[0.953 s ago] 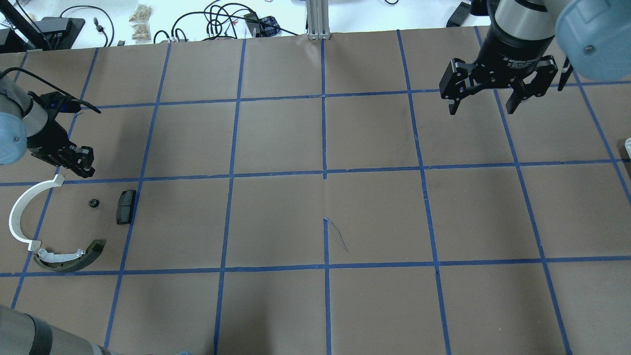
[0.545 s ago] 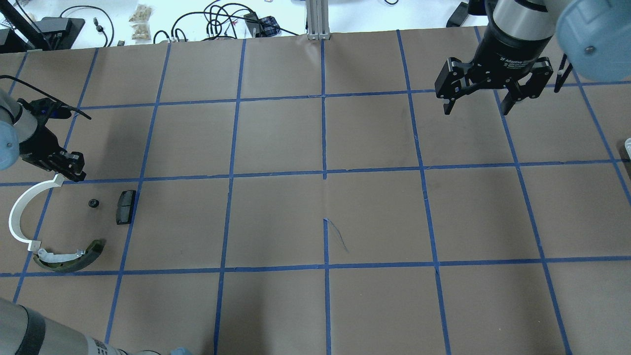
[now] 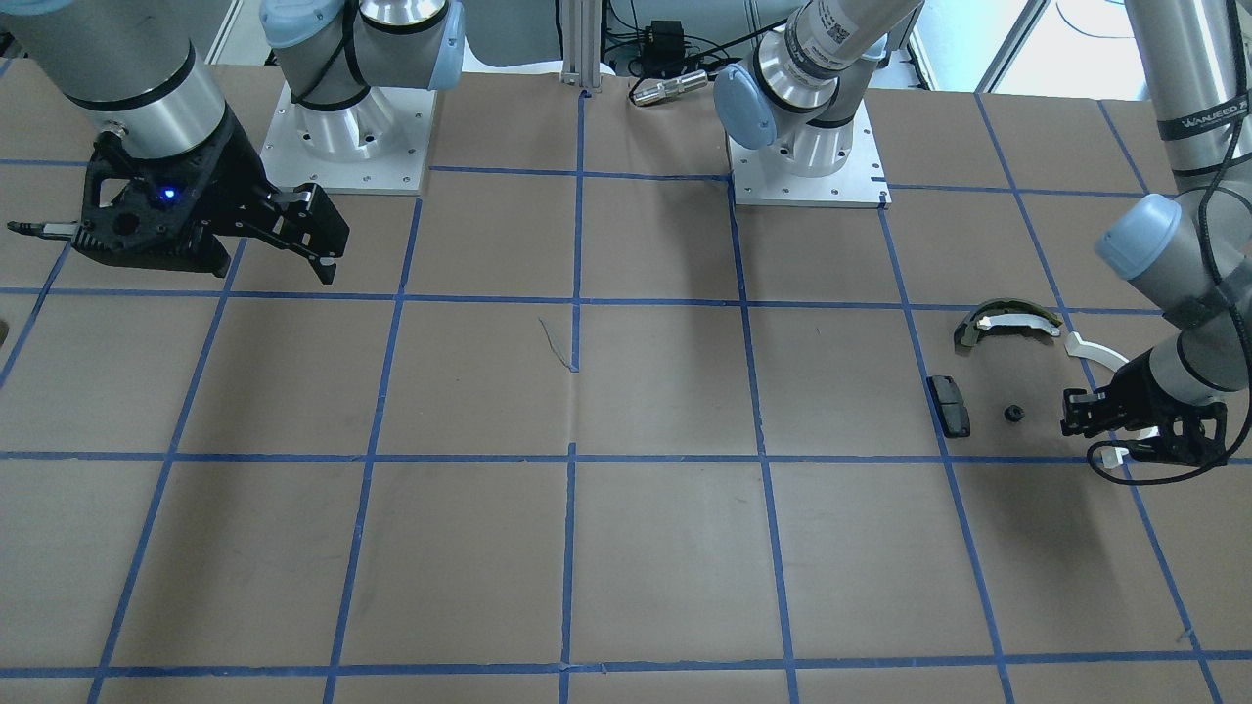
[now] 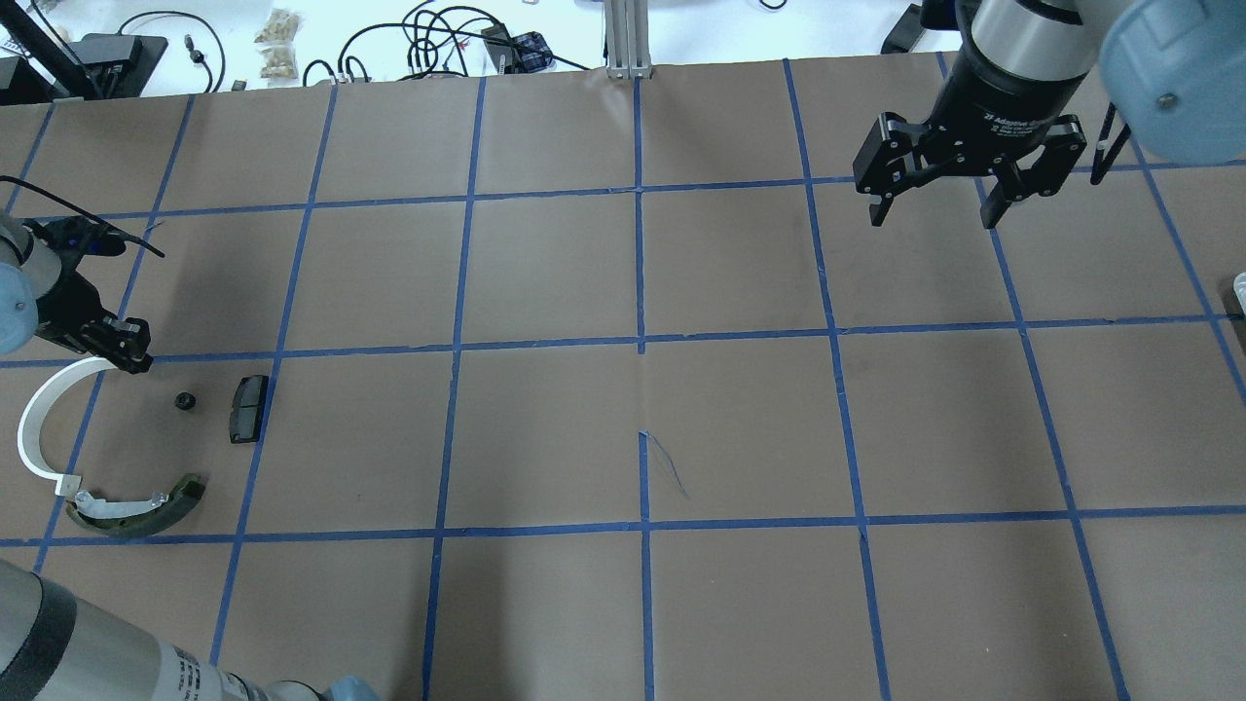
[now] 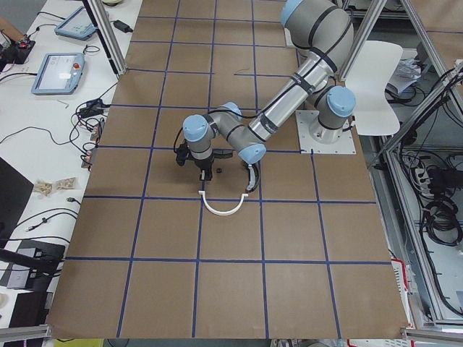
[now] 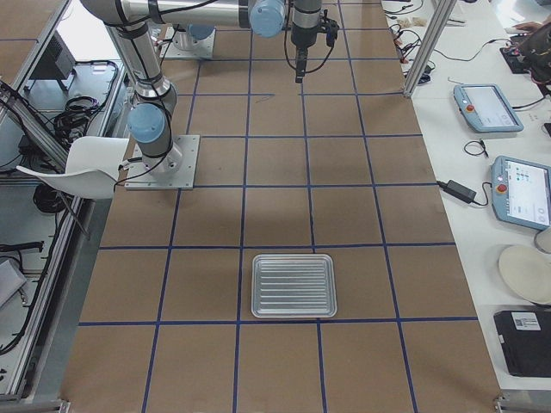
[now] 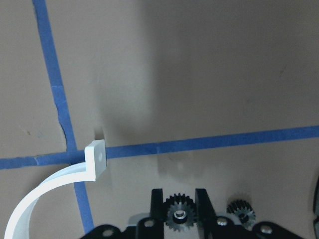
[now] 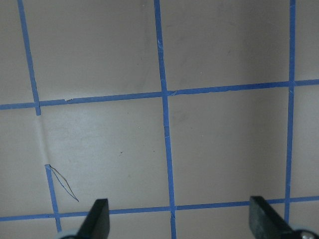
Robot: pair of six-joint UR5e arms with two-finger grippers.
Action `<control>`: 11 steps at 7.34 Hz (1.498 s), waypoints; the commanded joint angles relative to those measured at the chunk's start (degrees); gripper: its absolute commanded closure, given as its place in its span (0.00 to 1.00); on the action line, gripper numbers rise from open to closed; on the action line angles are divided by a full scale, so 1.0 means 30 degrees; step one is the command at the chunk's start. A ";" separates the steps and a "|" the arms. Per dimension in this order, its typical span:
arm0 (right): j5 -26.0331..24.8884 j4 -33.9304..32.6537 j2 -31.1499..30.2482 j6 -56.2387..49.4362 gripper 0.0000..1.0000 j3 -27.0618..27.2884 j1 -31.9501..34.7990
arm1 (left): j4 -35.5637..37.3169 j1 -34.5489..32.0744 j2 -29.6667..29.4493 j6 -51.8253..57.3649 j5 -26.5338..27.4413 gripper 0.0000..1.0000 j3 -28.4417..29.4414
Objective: Place bearing gear from tray to pile
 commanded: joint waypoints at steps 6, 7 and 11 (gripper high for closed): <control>-0.0061 -0.0054 -0.0119 -0.0135 0.00 0.0208 -0.0022 | -0.1075 -0.0019 0.0241 -0.0609 0.0073 0.00 -0.0678; -0.0004 -0.0054 -0.0119 -0.0136 0.00 0.0179 -0.0023 | -0.1191 -0.0019 0.0357 -0.0638 0.0103 0.00 -0.0502; 0.0055 -0.0054 -0.0148 -0.0048 0.00 0.0208 0.0006 | -0.8521 -0.2436 0.2198 -0.4369 -0.0277 0.00 0.3997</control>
